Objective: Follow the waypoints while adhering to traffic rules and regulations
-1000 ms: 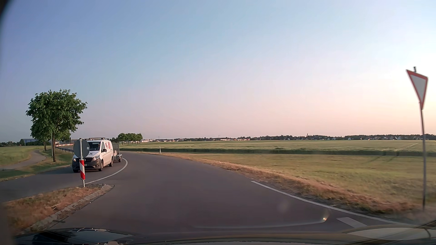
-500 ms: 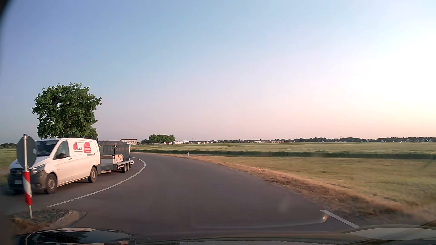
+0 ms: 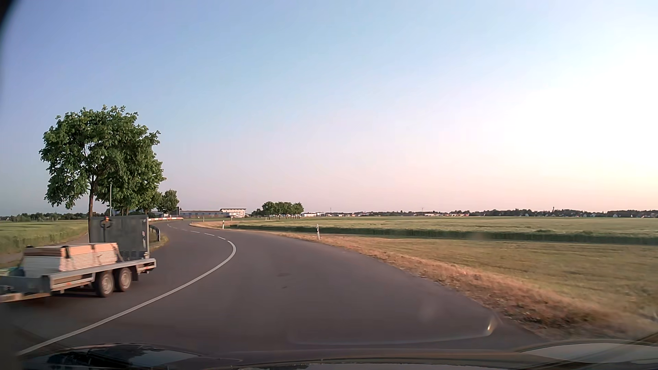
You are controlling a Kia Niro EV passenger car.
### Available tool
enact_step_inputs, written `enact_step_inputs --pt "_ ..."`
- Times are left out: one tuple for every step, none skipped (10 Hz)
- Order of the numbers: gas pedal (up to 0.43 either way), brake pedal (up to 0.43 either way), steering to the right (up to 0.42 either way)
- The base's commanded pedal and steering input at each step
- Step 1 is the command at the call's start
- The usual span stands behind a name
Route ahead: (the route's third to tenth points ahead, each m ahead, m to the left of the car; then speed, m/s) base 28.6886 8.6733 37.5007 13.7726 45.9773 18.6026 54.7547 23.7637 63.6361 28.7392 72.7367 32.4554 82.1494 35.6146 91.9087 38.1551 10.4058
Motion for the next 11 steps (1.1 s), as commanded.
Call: enact_step_inputs --pt "0.421 0.018 -0.088" --pt "0.421 0.012 -0.088" --pt "0.421 0.018 -0.088" --pt "0.421 0.018 -0.087" --pt "0.421 0.018 -0.086" --pt "0.421 0.018 -0.086" --pt "0.421 0.012 -0.084" --pt "0.421 0.018 -0.083" --pt "0.421 0.018 -0.082" --pt "0.421 0.018 -0.081" --pt "0.421 0.018 -0.081"
